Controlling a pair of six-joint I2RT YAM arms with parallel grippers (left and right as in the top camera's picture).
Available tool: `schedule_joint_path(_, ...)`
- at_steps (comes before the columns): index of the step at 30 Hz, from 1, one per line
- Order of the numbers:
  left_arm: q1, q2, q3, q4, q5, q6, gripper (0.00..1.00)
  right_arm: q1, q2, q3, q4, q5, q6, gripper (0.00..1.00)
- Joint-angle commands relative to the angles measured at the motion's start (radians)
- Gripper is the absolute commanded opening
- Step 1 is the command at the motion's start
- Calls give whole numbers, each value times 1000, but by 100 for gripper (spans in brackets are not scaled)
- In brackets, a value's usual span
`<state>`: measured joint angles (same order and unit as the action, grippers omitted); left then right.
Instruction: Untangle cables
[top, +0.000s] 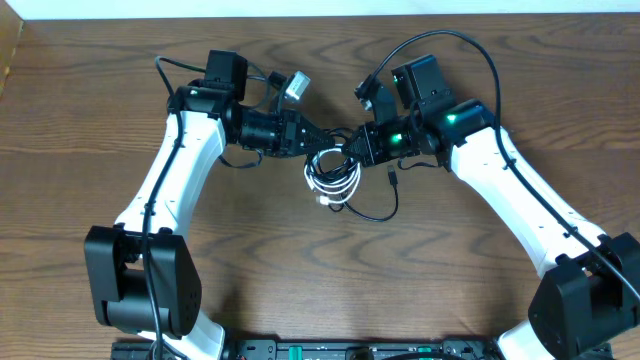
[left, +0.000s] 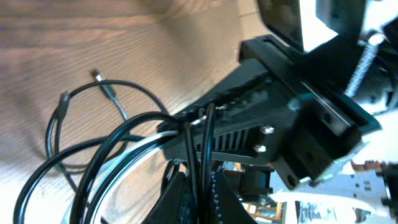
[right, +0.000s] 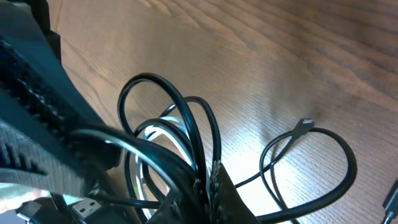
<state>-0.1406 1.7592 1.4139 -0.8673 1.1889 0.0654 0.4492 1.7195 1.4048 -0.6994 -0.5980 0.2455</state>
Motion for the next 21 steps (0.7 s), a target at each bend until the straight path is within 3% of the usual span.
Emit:
schedule_joint_path(1, -6, -11, -2, 3, -48, -145, 7, -37, 1, 1, -37, 145, 29, 1)
schedule_joint_path(2, -6, -11, 1, 15, -42, -210, 7, -51, 1, 1, -51, 167, 43, 1)
schedule_joint_path(3, -7, -11, 13, 46, 12, -295, 7, -82, 1, 1, -76, 170, 46, 22)
schedule_joint_path(4, -7, -11, 20, 75, 48, -340, 7, -92, 1, 1, -88, 169, 46, 29)
schedule_joint_path(7, -7, -15, 30, 202, 64, -512, 8, -119, 1, 1, -147, 166, 8, 32)
schedule_joint_path(8, -7, -16, 30, 247, 48, -555, 8, -122, 1, 1, -171, 167, -27, 40)
schedule_joint_path(11, -8, -16, 30, 275, -18, -620, 7, -121, 1, 1, -195, 129, -44, 45)
schedule_joint_path(12, -18, -16, 30, 279, -23, -643, 7, -121, 1, 1, -183, 66, -45, 54)
schedule_joint_path(17, -64, -16, 30, 398, -23, -812, 7, -118, 1, 1, -97, -125, -40, 56)
schedule_joint_path(20, -84, -16, 30, 583, -23, -1102, 7, -103, 1, -2, -93, -123, -40, 56)
schedule_joint_path(21, -84, -16, 30, 625, -23, -1131, 7, -98, 1, -2, -93, -122, -38, 56)
